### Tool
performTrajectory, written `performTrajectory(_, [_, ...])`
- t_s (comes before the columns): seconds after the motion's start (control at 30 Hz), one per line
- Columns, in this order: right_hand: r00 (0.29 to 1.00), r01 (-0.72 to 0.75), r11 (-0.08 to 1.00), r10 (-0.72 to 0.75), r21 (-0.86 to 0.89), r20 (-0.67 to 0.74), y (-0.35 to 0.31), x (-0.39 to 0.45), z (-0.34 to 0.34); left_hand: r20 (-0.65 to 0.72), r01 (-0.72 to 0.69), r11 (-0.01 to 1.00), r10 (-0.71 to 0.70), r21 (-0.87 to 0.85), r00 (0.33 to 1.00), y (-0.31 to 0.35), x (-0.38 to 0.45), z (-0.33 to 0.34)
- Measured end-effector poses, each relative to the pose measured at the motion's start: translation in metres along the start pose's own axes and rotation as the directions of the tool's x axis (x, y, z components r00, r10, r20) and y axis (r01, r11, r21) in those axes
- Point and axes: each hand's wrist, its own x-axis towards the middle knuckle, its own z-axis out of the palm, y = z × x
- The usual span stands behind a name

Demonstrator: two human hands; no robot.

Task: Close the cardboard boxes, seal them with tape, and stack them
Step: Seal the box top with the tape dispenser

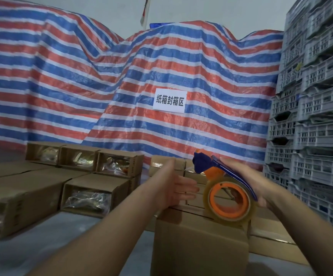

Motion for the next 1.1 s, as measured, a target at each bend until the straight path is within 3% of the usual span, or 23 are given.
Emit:
performTrajectory(0.33, [1.0,-0.003,0.999,0.004,0.042,-0.007,-0.002,0.003,0.002,-0.126,-0.027,0.994,0.014,-0.102,0.992,0.006,-0.001,0.01])
performTrajectory(0.63, [1.0,-0.004,1.0,0.004,-0.013,-0.009,-0.005,0.005,0.002,-0.144,-0.055,0.996,0.045,-0.066,0.989,0.007,-0.003,0.014])
performTrajectory(0.8, [0.993,-0.096,0.995,0.097,-0.032,0.059,-0.011,0.005,0.005,-0.225,-0.065,0.997,0.073,0.044,0.972,-0.001,-0.003,0.013])
performTrajectory(0.93, [0.982,-0.144,0.975,0.162,-0.172,0.097,-0.026,0.006,0.013,-0.271,-0.09,0.991,0.113,0.099,0.956,-0.014,0.001,0.006])
performTrajectory(1.1, [0.953,-0.242,0.947,0.273,-0.214,0.13,-0.036,-0.003,0.003,-0.325,-0.095,0.993,0.113,0.072,0.939,-0.025,0.004,0.001])
